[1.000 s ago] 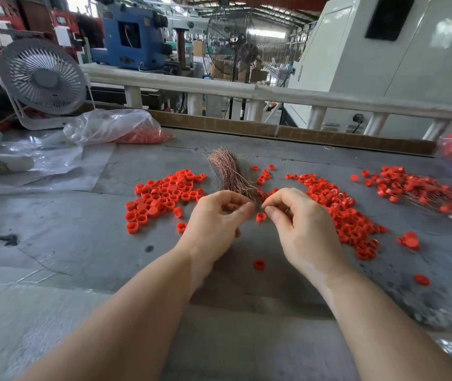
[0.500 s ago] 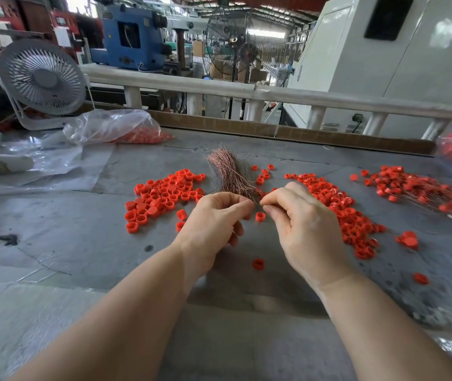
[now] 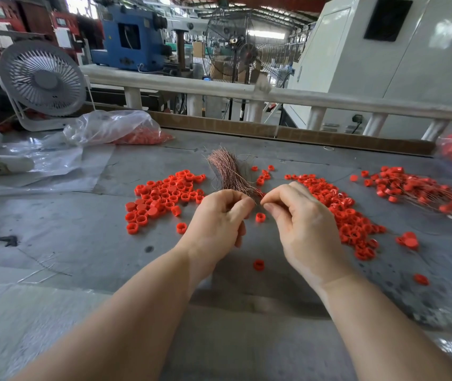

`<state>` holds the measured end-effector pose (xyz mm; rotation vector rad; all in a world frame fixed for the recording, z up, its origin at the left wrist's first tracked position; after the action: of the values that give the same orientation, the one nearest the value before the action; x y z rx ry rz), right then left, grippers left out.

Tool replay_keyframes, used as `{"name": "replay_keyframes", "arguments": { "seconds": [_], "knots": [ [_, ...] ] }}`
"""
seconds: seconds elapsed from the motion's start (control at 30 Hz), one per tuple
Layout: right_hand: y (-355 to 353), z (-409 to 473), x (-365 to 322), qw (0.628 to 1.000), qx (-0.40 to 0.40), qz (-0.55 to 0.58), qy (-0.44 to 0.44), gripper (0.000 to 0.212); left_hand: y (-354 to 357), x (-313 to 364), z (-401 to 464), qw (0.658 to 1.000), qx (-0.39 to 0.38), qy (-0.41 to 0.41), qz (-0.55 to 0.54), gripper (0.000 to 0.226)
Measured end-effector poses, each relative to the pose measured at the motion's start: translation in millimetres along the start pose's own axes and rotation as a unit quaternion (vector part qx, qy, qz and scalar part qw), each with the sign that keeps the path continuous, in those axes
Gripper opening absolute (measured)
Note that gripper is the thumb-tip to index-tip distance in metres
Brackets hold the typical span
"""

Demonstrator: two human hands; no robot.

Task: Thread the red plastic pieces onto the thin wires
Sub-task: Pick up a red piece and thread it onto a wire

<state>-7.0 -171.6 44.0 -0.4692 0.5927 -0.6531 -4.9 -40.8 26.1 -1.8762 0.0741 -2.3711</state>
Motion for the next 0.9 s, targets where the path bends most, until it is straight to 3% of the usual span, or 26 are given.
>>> {"name": "replay_keyframes", "arguments": {
  "seconds": [0.23, 0.57, 0.77, 0.9],
  "knots": [
    [0.6, 0.8, 0.6, 0.998, 0.001, 0.046, 0.035, 0.007, 2.0, 3.9, -1.1, 0.992, -0.025, -0.023, -0.125, 0.027],
    [-4.5, 0.2, -0.3, 1.0, 0.006, 0.019, 0.019, 0.007, 1.4, 1.5, 0.3, 0.991, -0.008, -0.025, -0.132, 0.023],
    [-7.7, 1.1, 3.1, 0.998, 0.035, 0.031, 0.037, 0.006, -0.1, -0.9, 3.0, 0.965, 0.01, -0.075, -0.253, 0.01],
    [-8.3, 2.1, 2.7, 0.998, 0.046, 0.024, 0.039, 0.006, 3.0, 2.4, 0.4, 0.959, -0.028, -0.078, -0.272, 0.024]
  ]
}}
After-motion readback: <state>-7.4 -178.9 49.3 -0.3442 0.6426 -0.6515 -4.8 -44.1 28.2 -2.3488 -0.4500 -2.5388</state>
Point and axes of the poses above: each hand's wrist, its own z-axis towards the middle knuckle, its own y-axis out of the palm, x = y × z, the point moved 3 cm from there along z, towards the middle knuckle, and after that the axes turned 2 degrees about -z, right-handed, at the moved point
